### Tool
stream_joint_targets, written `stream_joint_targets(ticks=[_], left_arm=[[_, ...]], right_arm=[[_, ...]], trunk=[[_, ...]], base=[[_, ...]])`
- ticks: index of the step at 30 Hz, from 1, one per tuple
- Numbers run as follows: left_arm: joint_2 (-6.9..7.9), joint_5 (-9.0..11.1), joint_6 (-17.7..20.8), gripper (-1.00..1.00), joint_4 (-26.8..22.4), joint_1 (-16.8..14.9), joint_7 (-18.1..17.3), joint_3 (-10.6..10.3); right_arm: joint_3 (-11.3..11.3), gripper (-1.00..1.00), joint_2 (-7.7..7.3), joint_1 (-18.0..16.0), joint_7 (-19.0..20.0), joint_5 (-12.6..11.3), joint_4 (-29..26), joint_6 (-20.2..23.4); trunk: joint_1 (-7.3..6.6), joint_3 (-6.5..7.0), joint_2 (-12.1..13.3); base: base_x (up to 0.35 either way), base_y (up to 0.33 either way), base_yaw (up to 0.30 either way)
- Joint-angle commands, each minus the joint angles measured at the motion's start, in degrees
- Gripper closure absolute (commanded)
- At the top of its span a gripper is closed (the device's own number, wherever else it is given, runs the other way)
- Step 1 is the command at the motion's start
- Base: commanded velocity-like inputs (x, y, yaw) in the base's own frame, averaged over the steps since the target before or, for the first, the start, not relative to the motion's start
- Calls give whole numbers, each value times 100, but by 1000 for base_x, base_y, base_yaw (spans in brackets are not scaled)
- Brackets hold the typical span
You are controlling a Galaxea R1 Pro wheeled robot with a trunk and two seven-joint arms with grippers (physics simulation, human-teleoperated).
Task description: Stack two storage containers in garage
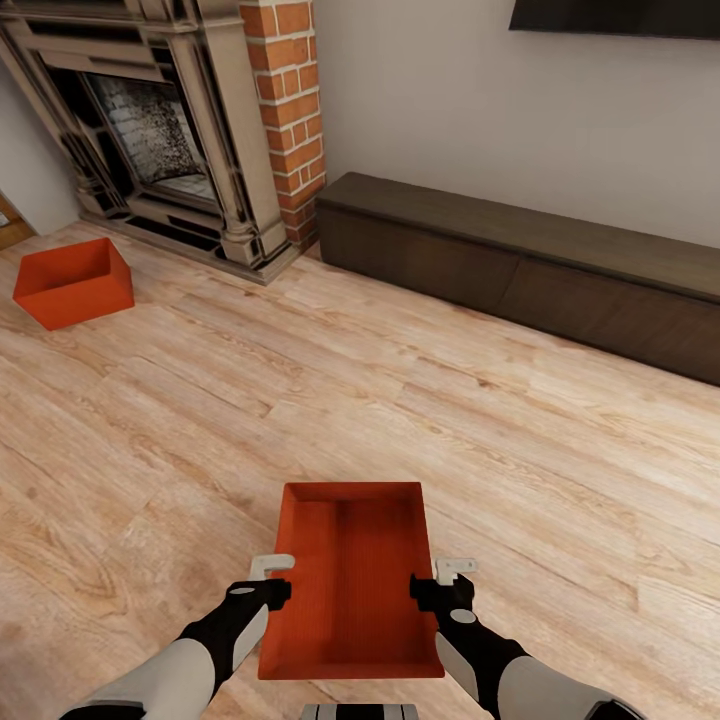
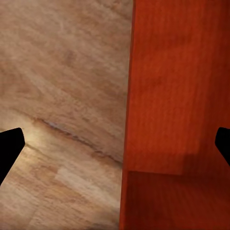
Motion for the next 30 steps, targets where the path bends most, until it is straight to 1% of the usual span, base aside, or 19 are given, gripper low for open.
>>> stream_joint_targets(ticks=[1, 22, 30], left_arm=[[-1, 14, 32, -100, -12, 1, 19, -1], [-8, 14, 33, -100, -12, 1, 16, -3], [-9, 14, 33, -100, -12, 1, 16, -3]], right_arm=[[49, -100, 0, -4, -23, -56, 3, -23], [49, -100, 0, -5, -23, -65, 3, -23], [49, -100, 0, -5, -23, -65, 3, -23]], trunk=[[-1, -3, -1], [-1, -3, -1], [175, -147, -322]], base=[[0, 0, 0], [0, 0, 0], [0, 0, 0]])
